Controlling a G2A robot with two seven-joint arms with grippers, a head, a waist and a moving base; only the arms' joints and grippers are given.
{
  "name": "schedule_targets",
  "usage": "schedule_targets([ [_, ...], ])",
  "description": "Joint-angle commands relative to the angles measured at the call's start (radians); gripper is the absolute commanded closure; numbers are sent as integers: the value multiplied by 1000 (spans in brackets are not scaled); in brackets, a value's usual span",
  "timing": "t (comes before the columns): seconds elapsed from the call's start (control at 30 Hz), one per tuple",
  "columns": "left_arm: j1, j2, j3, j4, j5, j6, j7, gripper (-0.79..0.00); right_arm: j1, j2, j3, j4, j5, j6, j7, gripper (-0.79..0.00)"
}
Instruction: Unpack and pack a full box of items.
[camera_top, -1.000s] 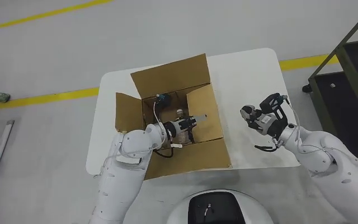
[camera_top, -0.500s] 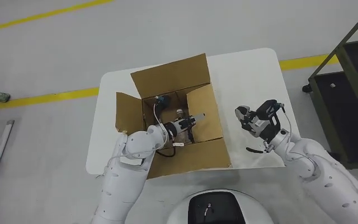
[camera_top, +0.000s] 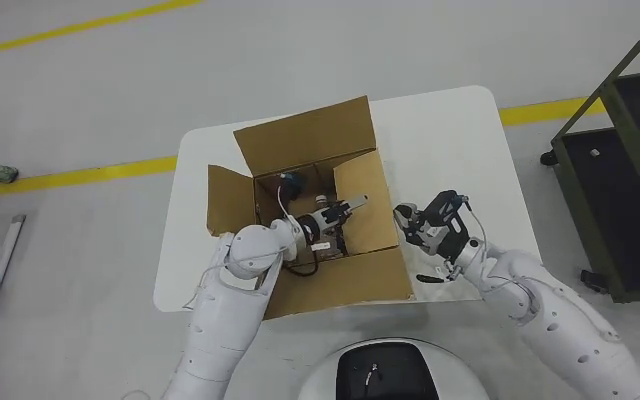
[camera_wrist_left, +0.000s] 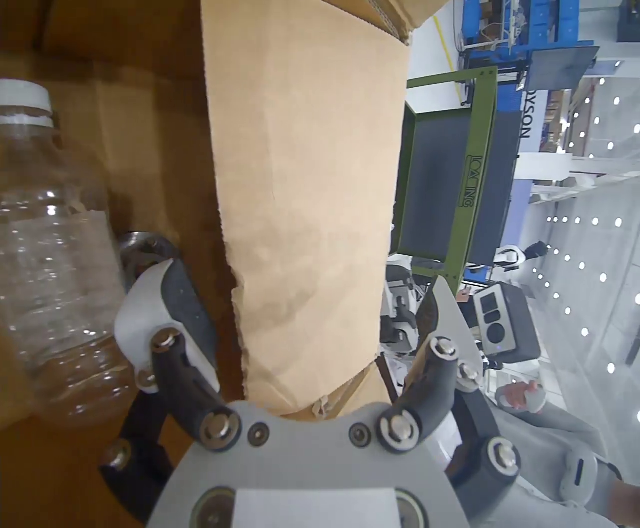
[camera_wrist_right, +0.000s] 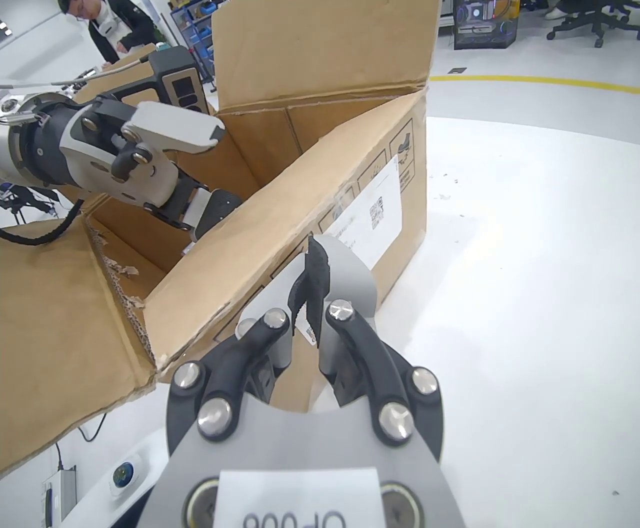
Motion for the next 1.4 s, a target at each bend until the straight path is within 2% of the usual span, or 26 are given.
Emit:
schedule_targets([
  [0.0,1,-1,-1,-5,-23,-14,5,-785,2,-2,-1,3,3,-6,3,0],
  [0.3,-12,-1,-12,-88,-79,-66,13,-785,-5,-6,27,-10,17,-2,-1,0],
  [0.33,-15,-2,-15,-95,-94,-67,13,-785,-11,-6,37,-16,21,3,-2,-28],
  [0.37,-22,-2,-17,-105,-100,-71,12,-785,-17,-5,52,-23,32,13,-7,-108],
  [0.43,-39,-4,-18,-120,-127,-76,13,-785,-30,-2,87,-39,54,29,-6,-166],
  [0.47,-50,-5,-15,-125,-132,-83,12,-785,-36,0,108,-49,72,36,-7,-317],
  [0.5,-59,-7,-9,-126,-140,-90,12,-785,-46,1,127,-57,105,40,-3,-643],
  [0.57,-81,-11,10,-114,-153,-112,8,-785,-57,3,173,-73,189,52,13,-785],
  [0.83,-179,-43,136,-19,-199,-205,22,-785,-66,13,342,-100,576,28,164,-785],
  [0.9,-199,-52,167,4,-208,-221,21,-785,-64,18,369,-97,565,45,193,-785],
  [1.17,-240,-77,245,60,-237,-259,7,-785,-70,16,373,-104,570,52,171,-785],
  [1.37,-247,-84,258,80,-253,-265,-1,-785,-58,3,383,-91,804,127,161,-785],
])
